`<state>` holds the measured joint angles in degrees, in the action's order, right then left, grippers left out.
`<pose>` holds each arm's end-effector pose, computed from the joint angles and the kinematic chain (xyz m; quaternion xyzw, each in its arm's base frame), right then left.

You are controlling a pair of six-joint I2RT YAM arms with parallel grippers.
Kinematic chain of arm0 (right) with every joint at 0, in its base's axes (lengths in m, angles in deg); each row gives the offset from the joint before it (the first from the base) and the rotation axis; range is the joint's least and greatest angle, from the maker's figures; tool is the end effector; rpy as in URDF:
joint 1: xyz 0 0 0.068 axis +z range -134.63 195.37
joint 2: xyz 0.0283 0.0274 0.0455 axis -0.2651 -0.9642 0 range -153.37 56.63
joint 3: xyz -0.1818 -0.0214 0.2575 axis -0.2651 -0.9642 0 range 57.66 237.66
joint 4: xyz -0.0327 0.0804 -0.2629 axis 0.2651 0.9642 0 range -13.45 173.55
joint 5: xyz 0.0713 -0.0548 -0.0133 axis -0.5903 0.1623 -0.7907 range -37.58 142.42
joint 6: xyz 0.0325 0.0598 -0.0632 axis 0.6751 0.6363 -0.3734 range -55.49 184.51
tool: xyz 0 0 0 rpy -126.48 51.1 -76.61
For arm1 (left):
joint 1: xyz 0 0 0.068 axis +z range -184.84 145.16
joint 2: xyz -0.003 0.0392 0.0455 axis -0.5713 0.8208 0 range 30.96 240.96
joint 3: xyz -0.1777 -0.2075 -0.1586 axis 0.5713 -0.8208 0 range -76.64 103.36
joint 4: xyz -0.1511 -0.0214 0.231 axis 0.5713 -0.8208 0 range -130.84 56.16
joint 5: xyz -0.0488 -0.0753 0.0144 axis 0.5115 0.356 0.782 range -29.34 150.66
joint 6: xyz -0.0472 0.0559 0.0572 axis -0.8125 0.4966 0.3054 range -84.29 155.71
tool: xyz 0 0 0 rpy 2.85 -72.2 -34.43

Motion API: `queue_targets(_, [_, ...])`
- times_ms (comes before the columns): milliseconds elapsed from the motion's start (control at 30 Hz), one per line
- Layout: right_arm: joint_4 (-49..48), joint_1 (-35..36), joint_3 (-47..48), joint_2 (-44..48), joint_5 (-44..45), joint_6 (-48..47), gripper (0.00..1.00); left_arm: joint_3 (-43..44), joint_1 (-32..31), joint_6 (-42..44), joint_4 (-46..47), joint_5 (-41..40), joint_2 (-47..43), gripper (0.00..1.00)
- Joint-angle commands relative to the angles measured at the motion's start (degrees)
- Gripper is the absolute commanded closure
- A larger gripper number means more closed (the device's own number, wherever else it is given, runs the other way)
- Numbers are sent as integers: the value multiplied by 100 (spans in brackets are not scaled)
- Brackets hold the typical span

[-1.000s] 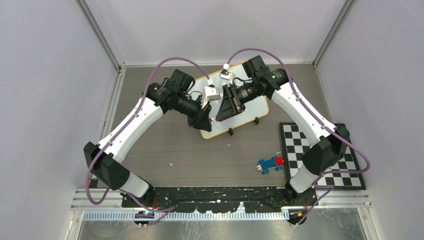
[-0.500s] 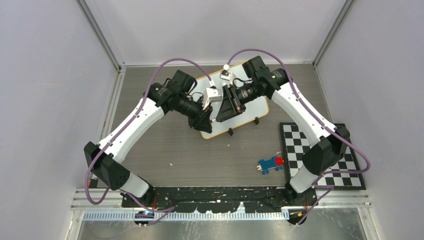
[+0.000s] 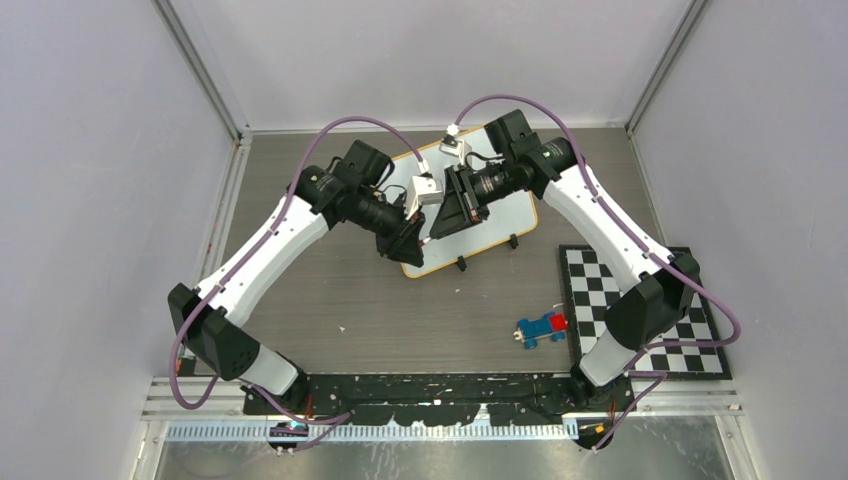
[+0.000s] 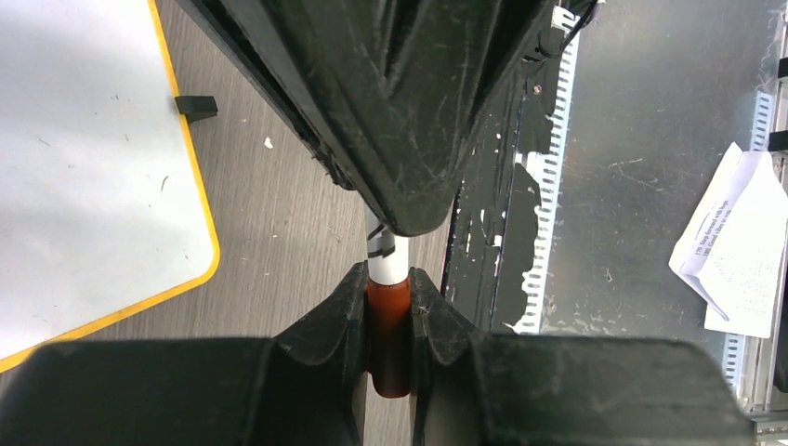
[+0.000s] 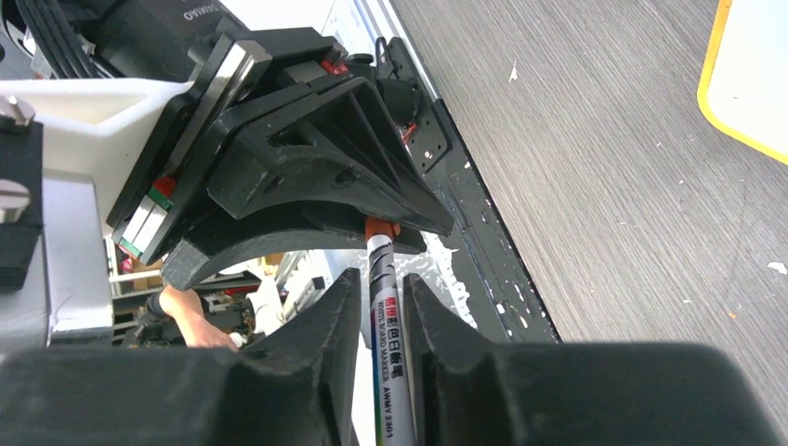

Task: Write a sentence on the whiteboard
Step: Open the whiteboard marker at the center of the board.

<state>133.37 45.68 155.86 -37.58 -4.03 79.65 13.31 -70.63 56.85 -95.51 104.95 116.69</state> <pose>0.2858 0.2478 0.4033 -0.2596 0.8080 0.5219 0.0858 0.2296 -0.2376 0.3873 0.5167 0.7312 -0.3920 0.2114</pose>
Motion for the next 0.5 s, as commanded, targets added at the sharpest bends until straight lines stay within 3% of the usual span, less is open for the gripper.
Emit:
queue_targets(0, [-394,68,-60,254,-115,166,77,125,-106,-70,225,191,-23,100])
queue_targets(100, [-273,65,-36,269,-93,53,98,145,-104,-48,187,100,-11,100])
queue_targets(267, [196,-70,129,280,23,-280,100,-16,-65,42,120,-37,-133,100])
queue_targets(467, [706,-806,547,301,61,-692,100,-526,25,140,124,-242,-440,100])
